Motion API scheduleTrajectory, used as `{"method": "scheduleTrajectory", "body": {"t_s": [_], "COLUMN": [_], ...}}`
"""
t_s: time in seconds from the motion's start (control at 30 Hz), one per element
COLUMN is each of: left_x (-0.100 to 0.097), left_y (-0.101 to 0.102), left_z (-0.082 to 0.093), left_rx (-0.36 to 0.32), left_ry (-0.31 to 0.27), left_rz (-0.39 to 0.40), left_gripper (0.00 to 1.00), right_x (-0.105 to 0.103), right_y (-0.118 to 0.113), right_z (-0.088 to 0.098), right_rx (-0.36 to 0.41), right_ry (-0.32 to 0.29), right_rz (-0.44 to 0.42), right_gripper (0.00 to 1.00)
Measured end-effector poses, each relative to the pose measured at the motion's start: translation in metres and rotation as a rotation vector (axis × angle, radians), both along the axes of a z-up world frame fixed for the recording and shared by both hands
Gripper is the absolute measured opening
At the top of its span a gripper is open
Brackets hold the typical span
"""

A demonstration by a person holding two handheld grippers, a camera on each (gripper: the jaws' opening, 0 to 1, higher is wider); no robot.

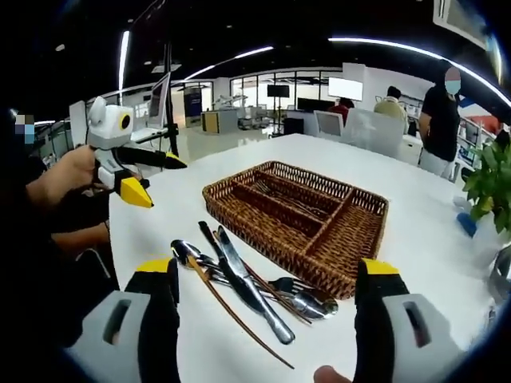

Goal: Arrange the knives, forks, and spoons in their matching storage slots by inserting each utensil handle-first until every utensil is classified and aligned in the correct compartment

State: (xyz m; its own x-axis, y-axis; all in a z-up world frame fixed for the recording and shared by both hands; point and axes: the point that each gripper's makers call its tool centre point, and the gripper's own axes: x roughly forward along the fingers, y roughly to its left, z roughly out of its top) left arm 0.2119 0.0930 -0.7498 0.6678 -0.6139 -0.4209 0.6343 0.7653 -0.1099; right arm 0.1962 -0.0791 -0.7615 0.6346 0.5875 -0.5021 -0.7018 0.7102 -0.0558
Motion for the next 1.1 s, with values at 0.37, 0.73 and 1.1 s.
{"method": "scheduleTrajectory", "body": {"t_s": [0.37,0.73,1.1], "left_x": [-0.005,-0.011,-0.012], "left_y": [0.002,0.008,0.009], "left_z": [-0.001,-0.003,-0.007], "left_rx": [0.004,-0.011,-0.006], "left_ry": [-0.001,-0.003,0.001], "left_rz": [0.005,0.019,0.007], "left_gripper": [1.0,1.0,1.0], "right_x": [-0.011,-0.02,-0.031], "right_y": [0.023,0.041,0.053], "right_z": [-0.013,-0.034,-0.059], "right_rx": [-0.011,-0.016,-0.039], "right_ry": [0.029,0.051,0.105], "right_rz": [0.159,0.29,0.393], "right_gripper": [0.67,0.56,0.41]}}
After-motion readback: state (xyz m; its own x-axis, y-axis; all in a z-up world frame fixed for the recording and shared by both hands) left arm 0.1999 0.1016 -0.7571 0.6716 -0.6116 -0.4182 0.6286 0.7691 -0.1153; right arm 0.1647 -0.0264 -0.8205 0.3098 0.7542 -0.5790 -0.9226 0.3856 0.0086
